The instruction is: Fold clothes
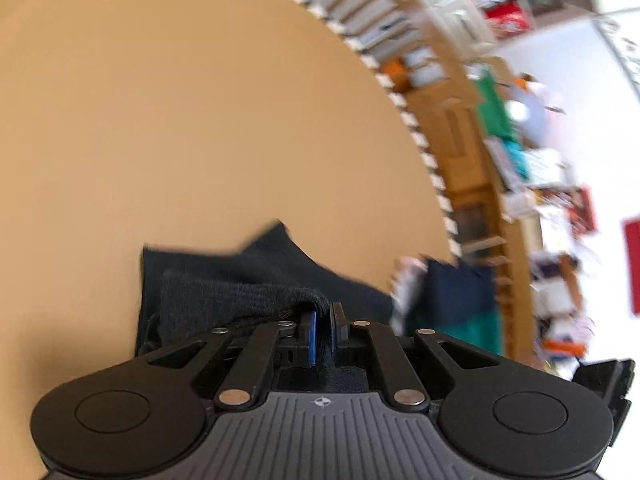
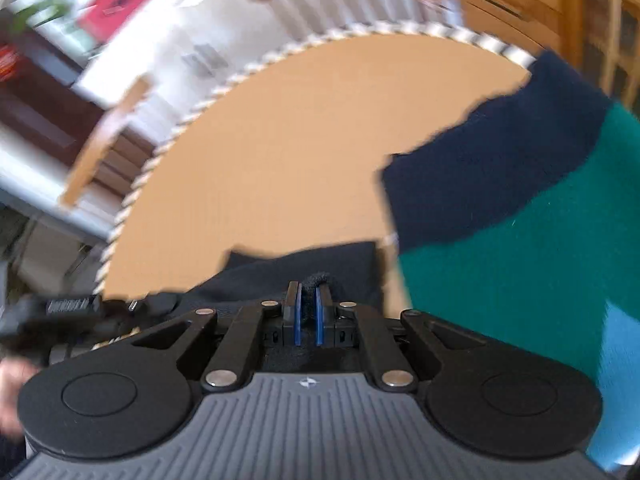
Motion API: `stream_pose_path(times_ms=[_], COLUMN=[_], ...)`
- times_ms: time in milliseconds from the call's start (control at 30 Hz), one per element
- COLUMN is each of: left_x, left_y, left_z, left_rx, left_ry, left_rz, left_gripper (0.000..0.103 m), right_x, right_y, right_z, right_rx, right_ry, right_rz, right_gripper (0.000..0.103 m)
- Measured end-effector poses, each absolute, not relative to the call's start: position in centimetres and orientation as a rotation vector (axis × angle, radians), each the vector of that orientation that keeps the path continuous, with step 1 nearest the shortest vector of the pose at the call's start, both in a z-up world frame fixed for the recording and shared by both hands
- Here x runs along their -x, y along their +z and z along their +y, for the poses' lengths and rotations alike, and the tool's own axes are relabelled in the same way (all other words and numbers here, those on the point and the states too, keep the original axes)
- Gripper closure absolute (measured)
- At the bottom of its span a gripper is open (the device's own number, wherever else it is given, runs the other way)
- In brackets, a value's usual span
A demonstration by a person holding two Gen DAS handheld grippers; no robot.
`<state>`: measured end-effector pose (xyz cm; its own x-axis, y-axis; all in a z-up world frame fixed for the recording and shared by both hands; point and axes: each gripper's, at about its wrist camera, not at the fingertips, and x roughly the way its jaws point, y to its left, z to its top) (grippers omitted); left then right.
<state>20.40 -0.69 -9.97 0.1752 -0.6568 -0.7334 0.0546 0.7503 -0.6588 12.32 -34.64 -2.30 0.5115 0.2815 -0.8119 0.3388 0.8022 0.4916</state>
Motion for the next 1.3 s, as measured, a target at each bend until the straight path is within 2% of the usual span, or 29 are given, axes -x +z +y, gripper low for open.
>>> stream_pose_path(times_ms=[133,200,233,267,300,367,467,533,633,667,700,733,800,900,1000,1133,1200,1300], left_x=[-22.3,-22.8,-23.0,-22.8,-22.1,-20.9,-16.9,-13.6,-11.5,-11.3,-11.4,-11.6,-12.1,-12.6,-13.0,-12.8,-11.5,-9.8], left_y=[-13.3,-13.5,-13.2,-12.3,-11.1,-8.7,-7.2,-7.9,-10.3,-10.9,-11.3,-11.8,-11.9,-11.8,-11.4,-8.7,-7.9,-8.3], left_z=[-0.6,0.5,1.0,1.5,2.0,3.1,2.3,0.4,-1.8,-2.1,-2.2,-2.3,-2.4,-1.9,-0.4,2.1,3.2,3.9], left_rx=[0.617,0.676,0.684,0.651,0.597,0.489,0.234,-0.016,-0.211,-0.236,-0.234,-0.232,-0.222,-0.181,-0.086,0.084,0.105,0.087], left_ry=[-0.481,-0.470,-0.467,-0.480,-0.507,-0.557,-0.703,-0.797,-0.793,-0.778,-0.756,-0.735,-0.684,-0.611,-0.471,-0.513,-0.557,-0.599], left_rz=[1.349,1.332,1.304,1.250,1.184,1.050,0.938,0.887,0.860,0.855,0.852,0.849,0.842,0.844,0.841,0.823,0.812,0.845], left_gripper=[0.092,0.079,0.074,0.064,0.062,0.062,0.062,0.062,0.063,0.063,0.064,0.065,0.074,0.078,0.076,0.075,0.067,0.065], right_x=[-15.0,-15.2,-15.2,-15.0,-14.6,-13.4,-11.9,-11.2,-12.5,-13.2,-14.2,-15.3,-17.4,-19.1,-19.4,-16.3,-14.4,-12.1], right_y=[-6.4,-6.6,-6.3,-5.5,-4.6,-3.1,-3.0,-3.8,-5.5,-6.0,-6.5,-7.0,-8.2,-9.5,-9.5,-5.9,-5.5,-6.7], right_z=[-36.5,-37.1,-37.3,-37.3,-36.9,-35.6,-32.2,-29.7,-26.7,-26.5,-27.0,-27.8,-30.0,-32.4,-32.6,-30.9,-29.6,-28.4], right_rx=[-0.786,-0.821,-0.810,-0.757,-0.685,-0.523,-0.267,-0.096,0.123,0.128,0.076,0.000,-0.212,-0.424,-0.434,-0.383,-0.328,-0.265], right_ry=[-0.138,-0.154,-0.162,-0.158,-0.138,-0.070,0.088,0.169,0.151,0.135,0.119,0.099,0.048,-0.020,-0.050,0.058,0.129,0.172], right_rz=[1.088,1.043,1.011,0.970,0.927,0.862,0.876,0.898,0.888,0.891,0.905,0.922,0.952,0.957,0.952,0.824,0.825,0.877], right_gripper=[0.090,0.083,0.083,0.083,0.080,0.078,0.078,0.081,0.081,0.081,0.089,0.091,0.095,0.096,0.095,0.088,0.087,0.087])
